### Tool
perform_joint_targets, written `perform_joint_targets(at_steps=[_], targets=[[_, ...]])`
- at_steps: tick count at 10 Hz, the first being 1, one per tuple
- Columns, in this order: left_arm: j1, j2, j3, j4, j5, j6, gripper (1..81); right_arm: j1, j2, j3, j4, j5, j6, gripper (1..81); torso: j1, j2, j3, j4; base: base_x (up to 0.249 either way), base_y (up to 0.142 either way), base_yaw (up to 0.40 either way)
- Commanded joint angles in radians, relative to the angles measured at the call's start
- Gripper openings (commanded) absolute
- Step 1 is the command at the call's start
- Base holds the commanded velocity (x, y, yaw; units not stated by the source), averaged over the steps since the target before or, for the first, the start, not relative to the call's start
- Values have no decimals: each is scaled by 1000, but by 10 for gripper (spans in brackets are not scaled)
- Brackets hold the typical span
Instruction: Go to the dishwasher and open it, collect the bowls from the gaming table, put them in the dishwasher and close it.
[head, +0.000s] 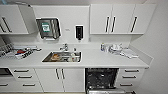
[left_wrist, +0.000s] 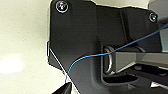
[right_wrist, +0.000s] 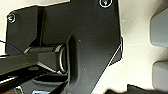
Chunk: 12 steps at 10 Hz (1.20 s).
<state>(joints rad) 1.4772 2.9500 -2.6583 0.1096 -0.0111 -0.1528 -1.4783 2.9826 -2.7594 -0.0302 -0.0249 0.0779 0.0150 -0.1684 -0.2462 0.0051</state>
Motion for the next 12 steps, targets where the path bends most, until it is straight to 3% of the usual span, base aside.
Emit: perform_joint_targets(at_steps=[1,2,3,12], targets=[[-45,78,-147,1,54,4,811,49,-9,3,-7,-53,-4,811,0,0,46,0,0,0,0],[-45,80,-149,7,54,6,811,49,-8,4,-7,-53,-4,811,0,0,62,0,0,0,0],[-47,80,-147,9,54,6,811,49,-8,3,-7,-56,-4,811,0,0,34,0,0,0,0],[-47,86,-143,10,52,9,811,46,31,-6,-3,-55,0,811,-1,0,48,0,0,0,0]])
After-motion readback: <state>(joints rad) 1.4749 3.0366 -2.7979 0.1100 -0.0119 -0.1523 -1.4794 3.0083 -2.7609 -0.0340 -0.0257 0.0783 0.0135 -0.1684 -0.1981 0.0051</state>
